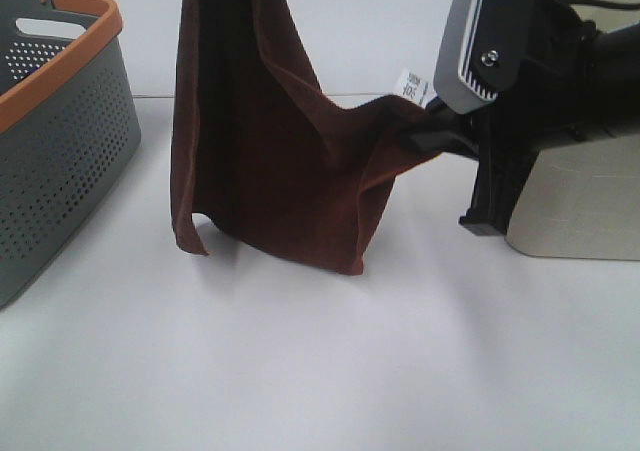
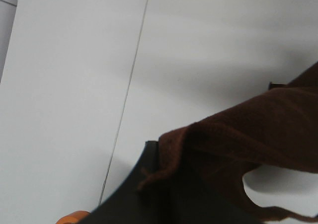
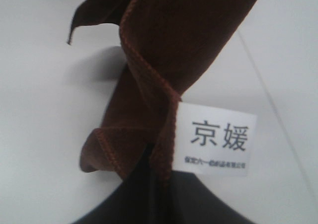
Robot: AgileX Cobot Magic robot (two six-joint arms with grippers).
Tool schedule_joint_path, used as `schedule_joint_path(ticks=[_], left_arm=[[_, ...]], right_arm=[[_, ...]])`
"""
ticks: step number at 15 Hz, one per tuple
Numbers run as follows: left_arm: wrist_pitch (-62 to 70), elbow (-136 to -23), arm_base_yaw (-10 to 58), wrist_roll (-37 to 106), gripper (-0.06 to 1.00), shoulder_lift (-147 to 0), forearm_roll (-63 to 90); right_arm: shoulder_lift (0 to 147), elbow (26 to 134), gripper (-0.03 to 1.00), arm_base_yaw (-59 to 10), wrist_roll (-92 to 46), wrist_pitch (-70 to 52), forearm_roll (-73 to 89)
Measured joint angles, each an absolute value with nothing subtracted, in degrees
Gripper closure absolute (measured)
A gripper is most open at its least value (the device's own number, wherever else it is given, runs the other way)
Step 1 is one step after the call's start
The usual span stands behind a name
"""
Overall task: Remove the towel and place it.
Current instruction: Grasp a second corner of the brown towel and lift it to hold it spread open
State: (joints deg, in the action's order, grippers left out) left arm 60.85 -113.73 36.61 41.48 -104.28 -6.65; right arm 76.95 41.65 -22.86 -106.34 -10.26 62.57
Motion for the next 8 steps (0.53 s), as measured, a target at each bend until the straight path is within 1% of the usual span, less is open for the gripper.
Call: schedule_joint_path(ticks=[3,5,6,7,8], left_arm=[[53.92,-113.73,32.49,37.87,0.94,-108.06,-7.28],[47.15,-113.73,29.11,37.64,0.94,-110.07,-8.19],[42.86,-113.73,27.39,37.64,0.94,-110.98,-8.59],[38.79,-113.73,25.5,37.53,0.94,-111.9,-8.77],[36.67,-113.73,24.58,37.47,0.94,-112.41,-8.88]], right_arm=[[83.19,49.96,0.97,-22.86,-113.16,-4.41,59.36],[89.67,57.47,0.97,-22.86,-118.03,-2.18,58.5],[91.39,59.47,0.97,-22.86,-119.52,-0.97,58.38],[95.63,65.37,0.97,-22.86,-124.16,2.98,58.16],[96.66,67.04,0.97,-22.86,-125.25,3.95,58.16]])
